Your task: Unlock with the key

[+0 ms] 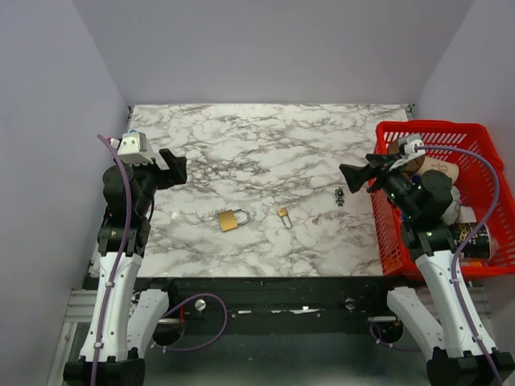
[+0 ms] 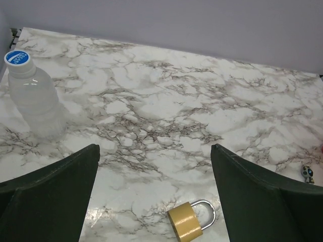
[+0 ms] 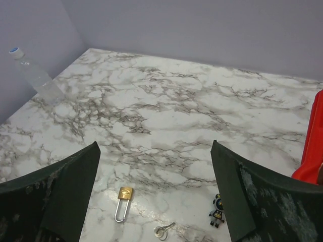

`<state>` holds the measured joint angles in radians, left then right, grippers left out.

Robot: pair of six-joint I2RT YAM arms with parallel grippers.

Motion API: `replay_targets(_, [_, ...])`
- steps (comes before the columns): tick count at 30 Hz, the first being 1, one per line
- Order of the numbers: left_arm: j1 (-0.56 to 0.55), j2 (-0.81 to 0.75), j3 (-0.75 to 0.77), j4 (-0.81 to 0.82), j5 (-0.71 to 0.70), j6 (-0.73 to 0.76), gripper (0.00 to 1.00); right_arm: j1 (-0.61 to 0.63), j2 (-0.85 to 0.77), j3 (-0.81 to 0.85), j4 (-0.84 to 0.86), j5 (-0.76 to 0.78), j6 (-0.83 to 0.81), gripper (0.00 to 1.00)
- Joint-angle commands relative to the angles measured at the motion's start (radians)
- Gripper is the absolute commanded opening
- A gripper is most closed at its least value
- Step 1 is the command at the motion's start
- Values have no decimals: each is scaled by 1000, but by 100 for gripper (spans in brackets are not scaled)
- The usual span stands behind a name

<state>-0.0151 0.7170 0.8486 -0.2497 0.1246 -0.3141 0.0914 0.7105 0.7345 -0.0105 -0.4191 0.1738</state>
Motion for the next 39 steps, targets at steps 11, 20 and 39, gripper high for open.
replay_targets(11, [-3, 28, -17, 23, 4, -11, 99, 28, 70, 109, -121, 63, -54, 99])
replay_targets(20, [-184, 102, 70, -26, -91, 73, 94, 395, 253, 226, -221, 336, -163, 97])
replay_targets(39, [-292, 76, 4, -6, -11, 76, 99, 561, 649, 235, -562, 387, -28, 86])
